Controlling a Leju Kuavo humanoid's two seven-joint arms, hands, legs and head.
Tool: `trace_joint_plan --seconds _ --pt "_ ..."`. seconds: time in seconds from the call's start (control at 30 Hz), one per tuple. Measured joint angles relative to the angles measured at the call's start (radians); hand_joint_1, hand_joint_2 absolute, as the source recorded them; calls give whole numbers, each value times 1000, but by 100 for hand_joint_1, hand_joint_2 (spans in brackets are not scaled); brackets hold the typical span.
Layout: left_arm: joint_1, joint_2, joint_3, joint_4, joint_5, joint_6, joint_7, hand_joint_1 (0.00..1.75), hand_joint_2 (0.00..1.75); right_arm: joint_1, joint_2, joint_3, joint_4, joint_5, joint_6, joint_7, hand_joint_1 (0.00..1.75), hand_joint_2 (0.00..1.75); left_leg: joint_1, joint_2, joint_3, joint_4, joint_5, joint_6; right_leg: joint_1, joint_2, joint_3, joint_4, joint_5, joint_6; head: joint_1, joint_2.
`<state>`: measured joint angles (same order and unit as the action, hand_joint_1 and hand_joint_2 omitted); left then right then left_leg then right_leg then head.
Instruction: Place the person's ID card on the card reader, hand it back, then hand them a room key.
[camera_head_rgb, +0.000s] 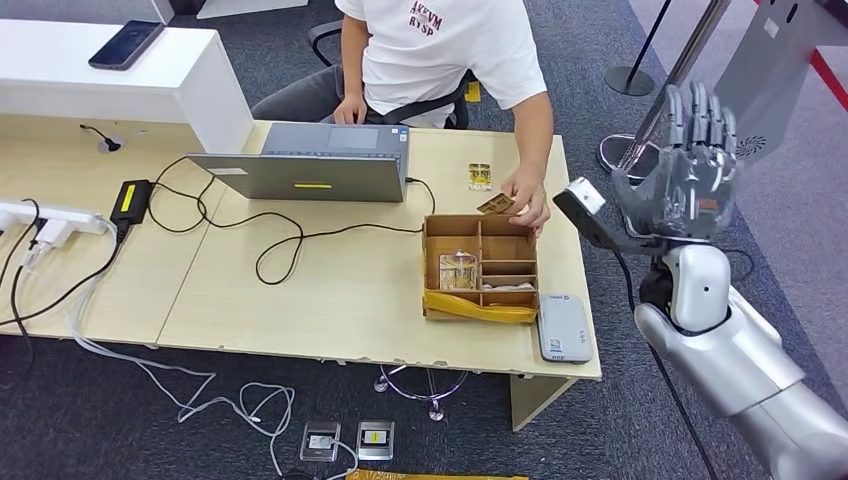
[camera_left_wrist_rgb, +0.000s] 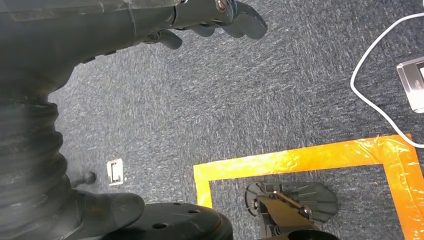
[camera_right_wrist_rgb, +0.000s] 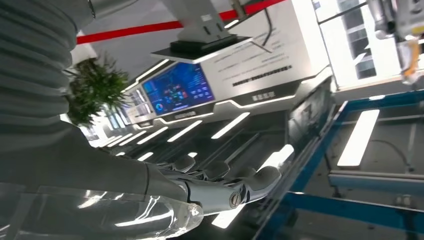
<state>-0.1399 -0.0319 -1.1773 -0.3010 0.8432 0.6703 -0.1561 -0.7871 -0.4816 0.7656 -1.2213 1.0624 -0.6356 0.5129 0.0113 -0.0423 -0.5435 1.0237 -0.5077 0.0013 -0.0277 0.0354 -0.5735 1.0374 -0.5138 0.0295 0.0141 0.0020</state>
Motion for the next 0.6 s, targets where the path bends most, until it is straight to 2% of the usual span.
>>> trace_joint_plan --seconds 0.07,0.1,0.17,0.27,0.33,0.43,0.5,0.53,0.6 --pt "8 -1 13 2 -2 0 -2 0 175 109 -29 -107 -86 -5 -3 -52 0 175 0 0 -1 0 0 0 0 0 0 0 0 0 0 0" --pt "12 -1 20 3 1 0 -3 0 175 164 -33 -169 -128 -29 -3 -111 0 175 0 0 -1 0 0 0 0 0 0 0 0 0 0 0" --pt "20 -1 34 5 9 0 -7 0 175 267 -18 -323 -202 -131 -3 -287 0 175 0 -2 -2 0 0 0 0 -3 -1 0 0 0 0 0" --pt "31 -1 55 6 32 0 -13 0 175 392 32 -608 -255 -378 -3 -538 0 175 0 -11 -3 0 1 1 0 -11 0 -1 -1 0 0 0" --pt "39 -1 65 6 49 0 -16 0 175 442 61 -809 -220 -529 -3 -663 0 175 -1 -13 -3 0 1 1 -1 -14 0 -2 -2 1 0 0" --pt "48 -1 74 6 64 0 -18 0 175 493 87 -1113 -61 -673 -3 -850 0 175 -2 -12 -3 0 1 1 -1 -13 1 -4 -2 1 0 0" --pt "50 -2 80 6 67 0 -19 0 175 517 102 -1281 66 -700 -3 -919 0 175 -2 -9 -4 0 0 1 -2 -9 0 -4 -2 1 0 0" --pt "50 -2 83 6 67 0 -19 0 175 527 113 -1348 114 -681 -3 -920 0 175 -2 -5 -3 0 -1 2 -2 -5 -2 -4 -2 2 0 0" --pt "51 -2 88 6 67 0 -19 0 175 545 137 -1479 199 -593 -3 -867 0 175 -2 3 -1 0 -3 2 -1 3 -3 -4 -2 2 -1 0"
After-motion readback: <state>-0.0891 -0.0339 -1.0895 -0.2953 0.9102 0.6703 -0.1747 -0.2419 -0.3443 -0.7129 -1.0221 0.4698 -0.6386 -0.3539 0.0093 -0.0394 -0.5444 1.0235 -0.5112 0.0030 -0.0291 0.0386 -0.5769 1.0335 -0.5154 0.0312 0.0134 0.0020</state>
